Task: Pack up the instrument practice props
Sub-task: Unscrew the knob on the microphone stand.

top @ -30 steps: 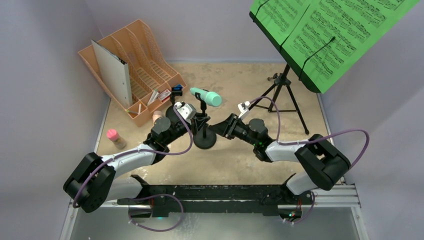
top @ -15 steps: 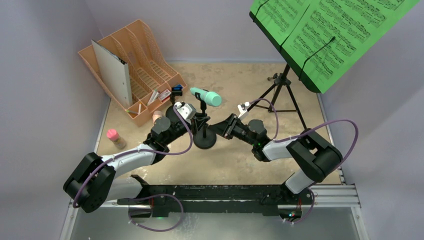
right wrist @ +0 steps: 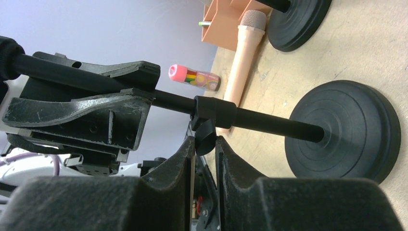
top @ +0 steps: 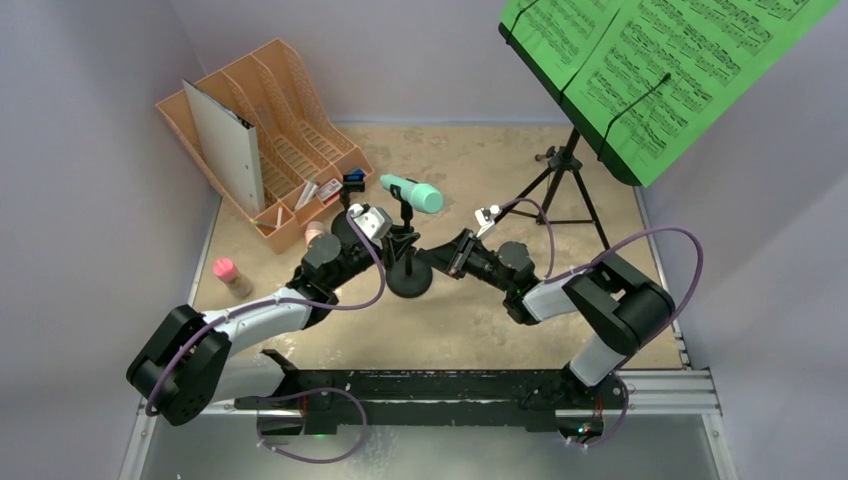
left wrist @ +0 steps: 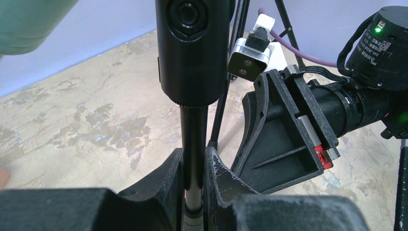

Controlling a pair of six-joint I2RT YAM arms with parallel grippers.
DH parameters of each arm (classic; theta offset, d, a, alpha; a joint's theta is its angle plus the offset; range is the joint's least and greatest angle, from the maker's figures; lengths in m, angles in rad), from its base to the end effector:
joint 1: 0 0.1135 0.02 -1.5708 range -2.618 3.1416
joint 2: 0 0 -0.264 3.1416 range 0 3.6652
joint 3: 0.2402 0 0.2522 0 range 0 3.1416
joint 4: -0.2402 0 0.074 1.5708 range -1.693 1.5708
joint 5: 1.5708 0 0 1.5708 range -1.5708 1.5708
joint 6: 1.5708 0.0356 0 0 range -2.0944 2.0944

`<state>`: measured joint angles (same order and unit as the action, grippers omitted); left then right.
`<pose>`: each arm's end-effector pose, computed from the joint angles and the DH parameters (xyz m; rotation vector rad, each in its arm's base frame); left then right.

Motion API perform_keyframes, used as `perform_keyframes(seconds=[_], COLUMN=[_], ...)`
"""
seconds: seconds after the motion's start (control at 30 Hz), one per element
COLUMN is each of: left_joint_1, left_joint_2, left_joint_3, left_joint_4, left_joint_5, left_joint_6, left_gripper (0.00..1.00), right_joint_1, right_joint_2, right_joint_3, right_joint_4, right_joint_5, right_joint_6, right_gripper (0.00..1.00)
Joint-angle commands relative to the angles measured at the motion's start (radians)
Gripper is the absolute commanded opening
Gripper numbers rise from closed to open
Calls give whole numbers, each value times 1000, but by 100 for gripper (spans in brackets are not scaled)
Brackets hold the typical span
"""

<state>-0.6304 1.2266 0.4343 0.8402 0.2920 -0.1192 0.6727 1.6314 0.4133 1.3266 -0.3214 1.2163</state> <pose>0.1988 -0.1578 0.2349 0.6287 1.4517 -0.8144 0.2152 0.1858 0.1795 0.1616 1.7323 1.7092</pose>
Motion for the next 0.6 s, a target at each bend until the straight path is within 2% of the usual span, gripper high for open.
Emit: perform_keyframes(seconds=[0.0, 0.1, 0.2, 0.57], left_joint_1=[-3, -3, -3, -4], left_joint_2=[-1, 0, -3, 5], left_joint_3=[14, 12, 12, 16], left_joint_4=[-18, -18, -18, -20], left_joint_5=[29, 29, 29, 35], left_joint_6=[-7, -7, -7, -6], left_gripper=[0, 0, 0, 0], right_joint_1=[-3, -4, -3, 24], right_joint_2=[16, 25, 9, -185], right_joint_3=[8, 24, 37, 28], right_joint_4=[144, 161, 151, -45], right_joint_5=[-31, -55, -54, 129], right_joint_6=[-74, -151, -277, -950], right_gripper=[6, 0, 0, 0])
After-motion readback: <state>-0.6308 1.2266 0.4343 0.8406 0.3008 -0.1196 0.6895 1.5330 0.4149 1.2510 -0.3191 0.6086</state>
